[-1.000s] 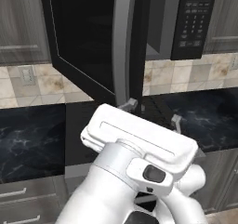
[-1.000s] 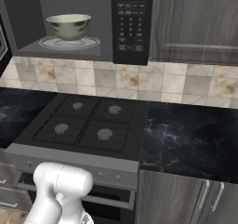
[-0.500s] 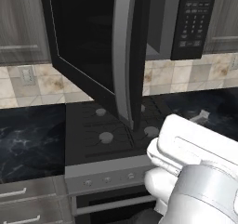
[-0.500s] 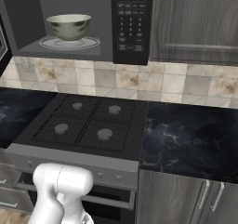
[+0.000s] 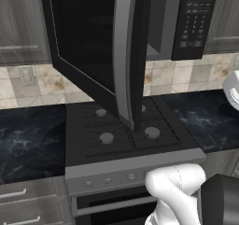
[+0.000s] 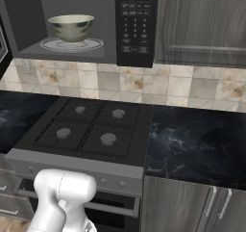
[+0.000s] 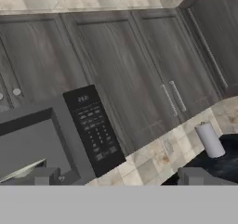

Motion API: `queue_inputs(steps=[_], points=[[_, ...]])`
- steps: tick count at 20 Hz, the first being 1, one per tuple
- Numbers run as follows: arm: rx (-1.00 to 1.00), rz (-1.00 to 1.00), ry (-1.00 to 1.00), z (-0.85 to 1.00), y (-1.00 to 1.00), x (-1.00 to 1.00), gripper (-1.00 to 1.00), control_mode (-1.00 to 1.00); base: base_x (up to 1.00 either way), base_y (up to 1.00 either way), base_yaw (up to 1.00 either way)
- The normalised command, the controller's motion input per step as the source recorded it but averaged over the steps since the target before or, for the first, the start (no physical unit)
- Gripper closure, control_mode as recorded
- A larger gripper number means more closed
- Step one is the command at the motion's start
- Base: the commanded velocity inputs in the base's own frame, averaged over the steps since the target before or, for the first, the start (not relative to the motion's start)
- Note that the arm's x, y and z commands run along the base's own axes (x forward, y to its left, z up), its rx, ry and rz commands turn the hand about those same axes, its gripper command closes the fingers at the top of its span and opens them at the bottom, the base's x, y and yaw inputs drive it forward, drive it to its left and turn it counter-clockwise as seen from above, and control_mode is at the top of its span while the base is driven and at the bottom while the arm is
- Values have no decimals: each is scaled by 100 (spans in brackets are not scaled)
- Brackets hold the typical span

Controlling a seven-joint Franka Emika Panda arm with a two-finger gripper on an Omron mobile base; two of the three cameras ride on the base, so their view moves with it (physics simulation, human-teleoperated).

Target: The microwave is finished heating the shrimp and squash. Take the bowl containing the food and place it on the dining counter.

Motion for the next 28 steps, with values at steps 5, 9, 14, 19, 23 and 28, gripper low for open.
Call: queue_inputs(steps=[5, 9, 14, 19, 23, 28], points=[[41, 54, 15, 1, -23, 68, -100, -100, 0, 0, 0], [52, 59, 34, 0, 12, 76, -100, -100, 0, 0, 0], [48, 45, 47, 0, 44, 55, -100, -100, 0, 0, 0], [1, 6, 4, -23, 3, 16, -100, -100, 0, 0, 0], [4, 0, 4, -32, 8, 70, -100, -100, 0, 0, 0], [1, 0, 0, 6, 22, 100, -100, -100, 0, 0, 0]])
